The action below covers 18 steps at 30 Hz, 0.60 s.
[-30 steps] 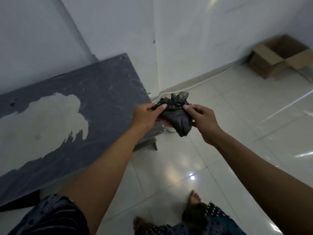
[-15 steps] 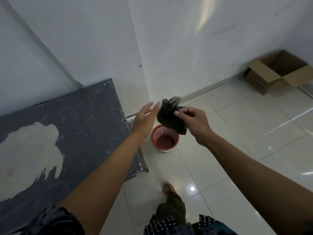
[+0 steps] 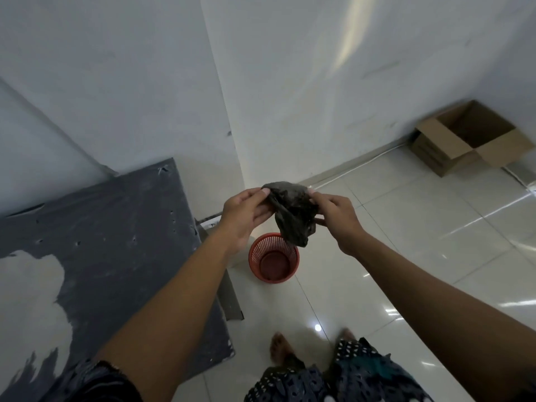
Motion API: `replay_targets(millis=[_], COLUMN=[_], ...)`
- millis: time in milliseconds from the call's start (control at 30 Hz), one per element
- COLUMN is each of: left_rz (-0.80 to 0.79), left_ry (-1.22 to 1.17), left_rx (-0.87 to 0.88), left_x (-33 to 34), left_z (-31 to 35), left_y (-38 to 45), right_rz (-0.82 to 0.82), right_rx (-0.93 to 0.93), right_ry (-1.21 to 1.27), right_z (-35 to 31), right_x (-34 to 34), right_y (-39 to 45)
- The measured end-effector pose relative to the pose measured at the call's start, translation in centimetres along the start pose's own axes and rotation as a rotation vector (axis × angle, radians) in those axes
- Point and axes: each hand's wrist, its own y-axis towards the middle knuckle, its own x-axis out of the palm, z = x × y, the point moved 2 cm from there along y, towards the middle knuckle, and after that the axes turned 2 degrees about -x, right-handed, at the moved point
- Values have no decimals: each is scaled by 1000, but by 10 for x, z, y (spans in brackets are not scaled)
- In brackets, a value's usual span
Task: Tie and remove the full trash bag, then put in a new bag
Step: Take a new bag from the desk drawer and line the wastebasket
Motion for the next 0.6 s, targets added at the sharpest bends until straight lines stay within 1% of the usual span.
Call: replay_targets(millis=[67, 133, 200, 267, 333, 400, 433, 467, 533, 600], left_rz=[-72, -93, -36, 48, 108, 135, 140, 140, 147, 158], left_ry=[-144, -155, -80, -16, -19, -57, -71, -90, -174, -271], left_rx=[-58, -75, -43, 4, 27, 8, -10, -31, -52, -45], left_x=[-3, -4, -2, 3, 11, 20, 25, 30, 36, 39], left_z=[0, 0, 0, -1, -2, -6, -8, -10, -14, -17], left_y=[7, 12, 17, 20, 24, 30, 32, 34, 40, 43], right_rz=[79, 148, 182, 188, 115, -71, -152, -200, -196, -169], right_rx=[72, 119, 79, 58, 150, 296, 333, 325, 249, 231], right_ry=[-37, -122, -188, -170, -96, 49, 88, 83, 37, 68], right_z=[1, -3, -8, -14, -13, -10, -8, -8, -8, -9], right_x=[0, 3, 10, 18, 26, 29, 28, 26, 16, 4], right_y=[16, 28, 37, 44, 52, 58, 61, 65, 78, 92])
